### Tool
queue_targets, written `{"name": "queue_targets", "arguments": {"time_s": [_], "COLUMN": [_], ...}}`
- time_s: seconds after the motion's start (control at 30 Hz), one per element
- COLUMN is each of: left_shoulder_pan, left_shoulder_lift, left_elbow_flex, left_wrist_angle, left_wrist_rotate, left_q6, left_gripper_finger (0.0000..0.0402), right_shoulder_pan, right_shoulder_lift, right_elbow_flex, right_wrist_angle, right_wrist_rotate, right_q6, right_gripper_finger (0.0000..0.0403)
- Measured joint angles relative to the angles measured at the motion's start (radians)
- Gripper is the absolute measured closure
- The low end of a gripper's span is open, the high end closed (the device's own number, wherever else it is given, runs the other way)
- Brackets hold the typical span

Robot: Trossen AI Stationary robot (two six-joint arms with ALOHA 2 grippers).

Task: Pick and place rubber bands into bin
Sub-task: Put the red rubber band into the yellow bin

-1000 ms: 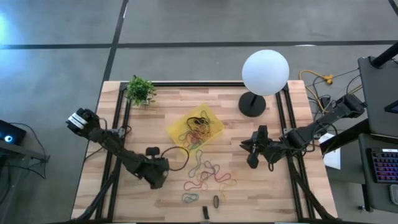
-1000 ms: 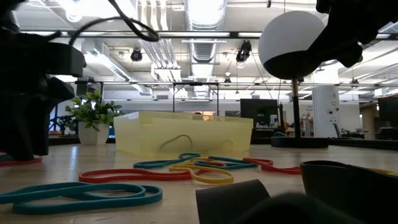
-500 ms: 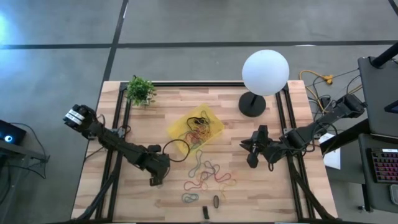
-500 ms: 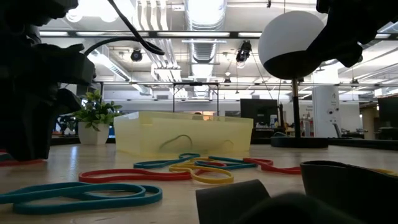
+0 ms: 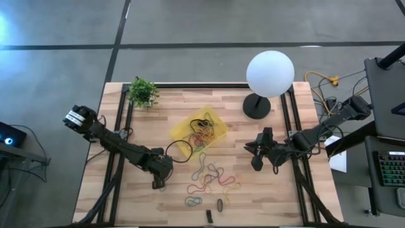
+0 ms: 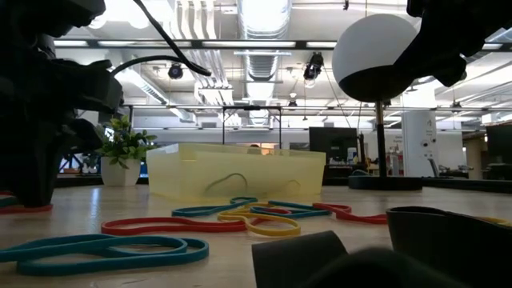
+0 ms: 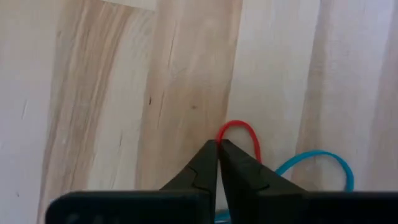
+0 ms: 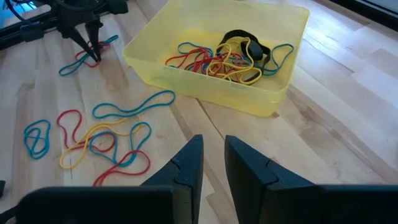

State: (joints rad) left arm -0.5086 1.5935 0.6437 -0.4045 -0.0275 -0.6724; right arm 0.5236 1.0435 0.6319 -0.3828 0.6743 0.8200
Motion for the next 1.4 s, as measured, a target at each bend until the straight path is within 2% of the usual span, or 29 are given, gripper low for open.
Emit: {"name": "queue_targets", "arguments": {"time_s": [0.13,0.63,0.97,1.17,1.3,1.4], "left_shoulder_pan": [-0.002,-0.003,-0.004,-0.003,-0.002,-0.002], "left_shoulder_lift": [-0.036,-0.336,-0.488,-0.447,-0.346,-0.261], "left_elbow_flex": [0.007,0.032,0.035,0.020,0.008,0.013], "left_wrist_angle": [-0.011,-0.033,-0.015,-0.100,-0.089,-0.057], "left_wrist_rotate": [-0.020,-0.216,-0.296,-0.281,-0.201,-0.126], "left_q6": [-0.001,0.002,0.085,0.076,0.051,0.054], "left_gripper_finger": [0.0401,0.0401,0.0401,0.0401,0.0398,0.0378], "right_shoulder_pan": [0.000,0.000,-0.001,-0.001,-0.001,-0.001], "right_shoulder_lift": [0.000,0.000,0.000,0.000,0.000,0.000], "right_elbow_flex": [0.000,0.000,0.000,0.000,0.000,0.000], "right_wrist_angle": [0.000,-0.001,-0.002,-0.002,-0.003,-0.003], "right_wrist_rotate": [0.000,0.001,0.002,0.011,0.015,0.018], "right_q6": [0.000,0.005,0.004,-0.014,-0.015,-0.015], "right_gripper_finger": [0.0346,0.0346,0.0346,0.0346,0.0346,0.0346]}}
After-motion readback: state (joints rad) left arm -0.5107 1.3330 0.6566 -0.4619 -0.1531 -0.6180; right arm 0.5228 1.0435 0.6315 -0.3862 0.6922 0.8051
